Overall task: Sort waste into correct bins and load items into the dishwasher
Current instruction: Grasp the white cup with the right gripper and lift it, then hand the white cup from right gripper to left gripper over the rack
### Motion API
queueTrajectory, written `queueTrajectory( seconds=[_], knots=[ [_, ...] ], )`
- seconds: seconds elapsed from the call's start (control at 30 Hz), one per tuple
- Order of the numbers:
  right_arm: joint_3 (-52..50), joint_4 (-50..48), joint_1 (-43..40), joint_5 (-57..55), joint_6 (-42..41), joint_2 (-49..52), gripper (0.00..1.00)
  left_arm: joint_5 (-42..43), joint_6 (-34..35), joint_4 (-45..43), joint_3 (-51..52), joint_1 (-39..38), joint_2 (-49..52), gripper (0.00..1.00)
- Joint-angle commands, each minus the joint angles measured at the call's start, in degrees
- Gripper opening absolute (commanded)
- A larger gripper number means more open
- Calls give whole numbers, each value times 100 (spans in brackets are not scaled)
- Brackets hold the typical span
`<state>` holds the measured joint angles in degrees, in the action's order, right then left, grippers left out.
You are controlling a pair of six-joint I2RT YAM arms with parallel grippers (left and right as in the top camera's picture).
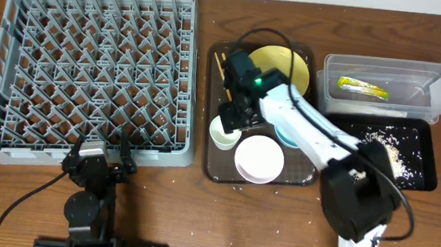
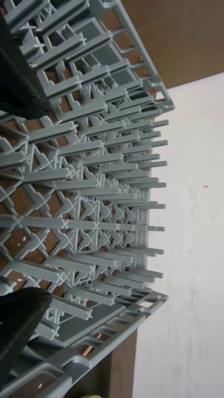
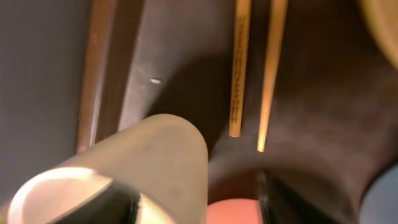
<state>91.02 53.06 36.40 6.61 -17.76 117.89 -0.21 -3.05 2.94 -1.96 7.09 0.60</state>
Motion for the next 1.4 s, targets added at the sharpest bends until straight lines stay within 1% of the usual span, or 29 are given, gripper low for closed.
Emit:
queueTrajectory(
  seconds=[0.0,0.07,0.1,0.17,0.37,0.47,0.6,0.7,0.77,0.9,1.0,1.17,1.2,1.27,1.37],
  knots=[
    [52,-13,59,-59,-46,127,27,-68,-37,116,173,28,-35,88],
    [61,-57,57,-59,-92,120,7,-68,-37,116,173,28,-37,88],
    [92,-61,52,-59,-92,103,1,-68,-37,116,173,28,-37,88],
    [197,-28,28,-59,-87,72,1,-68,-37,116,173,28,-35,88],
    [863,632,-232,9,-37,-210,1,-66,-35,111,173,26,-35,88],
    [1032,802,-509,356,144,-428,1,-66,-35,111,173,28,-35,88],
    [1040,772,-1147,1178,391,-776,1,-26,0,111,173,22,-37,88],
    [1038,673,-1543,1753,638,-828,1,221,190,-59,173,22,-37,88],
    [1038,616,-1788,2227,844,-828,1,629,341,-146,105,22,-35,88],
    [1038,568,-2002,2496,931,-828,1,857,1182,-57,-308,22,149,88],
    [1038,533,-2015,2520,964,-828,1,914,1456,170,-935,22,754,88],
    [1038,476,-2015,2645,970,-828,1,1510,1456,457,-2031,22,2232,88],
    [1038,439,-2015,2691,970,-828,1,1764,1456,474,-2411,22,2822,88],
    [1038,413,-2015,2693,970,-828,1,2153,1521,474,-2850,22,3506,88],
    [1040,396,-2024,2693,968,-828,1,2907,1843,463,-3515,22,4527,88]
  ],
)
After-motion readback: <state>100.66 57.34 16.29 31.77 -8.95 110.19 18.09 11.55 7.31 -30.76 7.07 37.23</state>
